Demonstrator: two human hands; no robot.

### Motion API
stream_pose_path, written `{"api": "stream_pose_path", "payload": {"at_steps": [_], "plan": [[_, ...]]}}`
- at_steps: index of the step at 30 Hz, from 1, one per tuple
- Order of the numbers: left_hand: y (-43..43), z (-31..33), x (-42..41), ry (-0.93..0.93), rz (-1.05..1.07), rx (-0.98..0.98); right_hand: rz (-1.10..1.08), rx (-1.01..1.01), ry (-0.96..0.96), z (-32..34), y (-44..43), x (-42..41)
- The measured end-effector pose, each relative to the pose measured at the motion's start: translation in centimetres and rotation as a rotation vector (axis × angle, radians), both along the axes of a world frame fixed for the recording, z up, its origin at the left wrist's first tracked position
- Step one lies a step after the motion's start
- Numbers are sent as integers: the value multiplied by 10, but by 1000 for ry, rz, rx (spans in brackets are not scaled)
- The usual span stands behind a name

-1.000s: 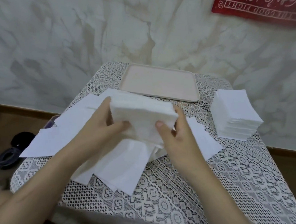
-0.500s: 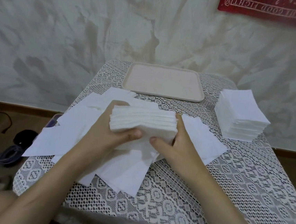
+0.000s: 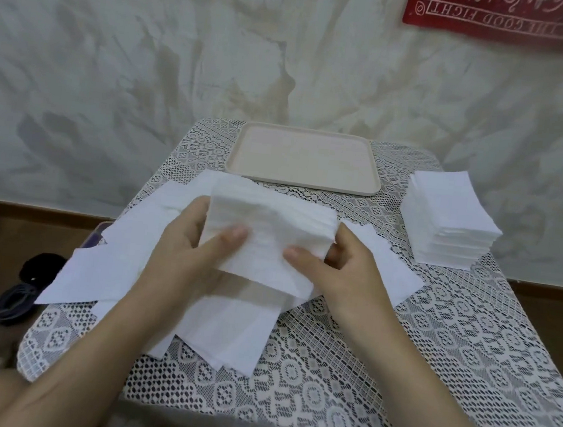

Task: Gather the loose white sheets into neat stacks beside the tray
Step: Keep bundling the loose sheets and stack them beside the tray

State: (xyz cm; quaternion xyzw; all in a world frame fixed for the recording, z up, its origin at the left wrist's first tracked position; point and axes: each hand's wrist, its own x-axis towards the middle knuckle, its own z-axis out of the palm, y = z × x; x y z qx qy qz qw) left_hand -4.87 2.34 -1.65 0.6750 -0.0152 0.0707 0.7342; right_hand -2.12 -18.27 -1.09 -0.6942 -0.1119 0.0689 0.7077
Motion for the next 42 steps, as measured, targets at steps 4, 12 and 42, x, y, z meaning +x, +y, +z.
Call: {"api": "stream_pose_path", "payload": {"at_steps": [4,12,42], "plan": [[0,6,-1,33,86,-76,285,-73,107,9,-12,-7],[-12,6,-10,55,-122,360,323,-269,157,9,-24,-17],[-42,0,-12,165,104,298,-146,-587,-76,-9,-28,-15]]}}
